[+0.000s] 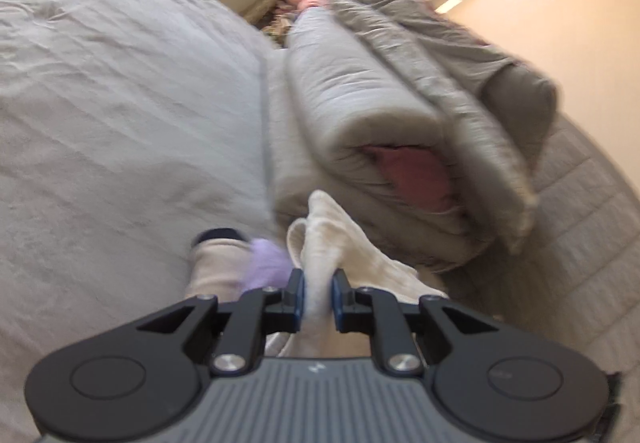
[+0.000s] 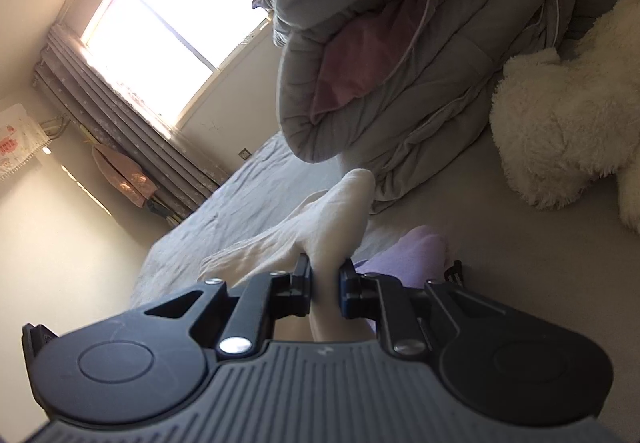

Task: Fold clothes
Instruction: 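Carry the garment with the left gripper onto the lilac-topped towel stack, then open the left gripper to release the garment on the stack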

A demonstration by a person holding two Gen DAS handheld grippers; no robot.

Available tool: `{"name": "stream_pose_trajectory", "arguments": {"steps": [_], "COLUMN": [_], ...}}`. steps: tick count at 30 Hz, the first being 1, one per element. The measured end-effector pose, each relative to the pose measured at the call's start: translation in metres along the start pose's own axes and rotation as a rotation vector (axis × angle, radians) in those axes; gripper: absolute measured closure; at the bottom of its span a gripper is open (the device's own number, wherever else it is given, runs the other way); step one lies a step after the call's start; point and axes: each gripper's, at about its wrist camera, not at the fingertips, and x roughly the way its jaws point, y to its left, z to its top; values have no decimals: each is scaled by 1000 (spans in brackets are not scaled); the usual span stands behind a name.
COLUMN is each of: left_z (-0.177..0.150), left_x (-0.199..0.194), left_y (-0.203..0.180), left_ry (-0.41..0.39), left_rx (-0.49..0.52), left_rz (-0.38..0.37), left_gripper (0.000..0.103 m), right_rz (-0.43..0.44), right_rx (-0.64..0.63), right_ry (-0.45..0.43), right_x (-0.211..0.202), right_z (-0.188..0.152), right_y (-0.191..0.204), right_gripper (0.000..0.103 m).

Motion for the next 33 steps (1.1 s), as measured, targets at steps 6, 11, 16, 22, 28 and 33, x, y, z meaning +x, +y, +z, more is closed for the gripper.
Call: {"name": "stream_pose_trajectory", "arguments": {"steps": [6, 11, 16, 22, 28, 33], "left_z": [1, -2, -12, -35, -48, -45], "left_x": [-15, -36, -33, -7, -4, -28], "left_y": [16, 5, -22, -14, 5, -9], "left_ry": [-61, -57, -15, 33, 64, 87], "left_rx": [-37, -10, 102, 144, 122, 156], "left_rz": [-2, -88, -139, -72, -59, -33], "left_gripper": [86, 86, 86, 86, 91, 76], "right_rz": [-116, -126, -96, -97, -148, -165], "right_rx": [-20, -48, -86, -140, -134, -173], "right_ry": [-38, -58, -62, -32, 1, 14], "right_x": [-6, -34, -38, -15, -2, -16], "right_z": [-9, -10, -11, -22, -38, -35], "right_y": [-13, -12, 5, 16, -6, 13], "right_gripper": [81, 81, 81, 81, 81, 68]}}
